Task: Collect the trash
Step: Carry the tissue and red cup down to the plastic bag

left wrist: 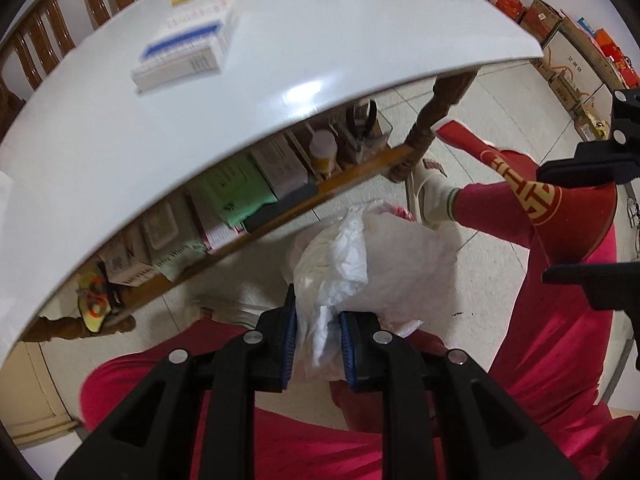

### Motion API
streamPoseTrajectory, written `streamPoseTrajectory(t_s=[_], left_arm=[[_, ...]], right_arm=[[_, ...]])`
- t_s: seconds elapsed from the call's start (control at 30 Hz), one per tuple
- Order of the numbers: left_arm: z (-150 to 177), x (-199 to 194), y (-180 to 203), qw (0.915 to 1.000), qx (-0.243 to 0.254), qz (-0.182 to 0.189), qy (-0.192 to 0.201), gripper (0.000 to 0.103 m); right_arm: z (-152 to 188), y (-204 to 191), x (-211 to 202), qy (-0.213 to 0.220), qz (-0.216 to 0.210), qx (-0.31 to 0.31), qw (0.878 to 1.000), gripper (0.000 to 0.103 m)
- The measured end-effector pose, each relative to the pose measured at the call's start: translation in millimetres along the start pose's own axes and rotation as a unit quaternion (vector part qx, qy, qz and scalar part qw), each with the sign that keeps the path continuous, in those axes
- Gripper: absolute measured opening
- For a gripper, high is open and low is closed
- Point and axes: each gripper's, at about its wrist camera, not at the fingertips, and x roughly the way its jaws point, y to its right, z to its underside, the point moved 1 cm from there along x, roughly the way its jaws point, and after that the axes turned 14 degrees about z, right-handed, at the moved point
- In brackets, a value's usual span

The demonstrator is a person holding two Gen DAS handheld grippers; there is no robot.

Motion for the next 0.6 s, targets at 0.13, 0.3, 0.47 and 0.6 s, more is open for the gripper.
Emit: streamPoseTrajectory(t_s=[0.13, 0.3, 0.47, 0.6], left_arm=[[6, 26, -2, 0.9997, -0.012, 0.009, -0.017, 0.019], [14, 57, -4, 0.999, -0.017, 0.011, -0.039, 0.019], [19, 78, -8, 0.9979, -0.018, 0.013, -0.06, 0.019], [20, 94, -15, 0.9967, -0.029, 0.022, -0.073, 0.019]], right_arm=[[11, -4, 20, -0.018, -0.019, 0.011, 1.0, 0.035], [22, -8, 45, -0.034, -0.033, 0.023, 0.999, 0.035], [32, -12, 72, -0.049, -0.046, 0.034, 0.997, 0.035], [37, -12, 92, -0.064, -0.056, 0.042, 0.996, 0.035]])
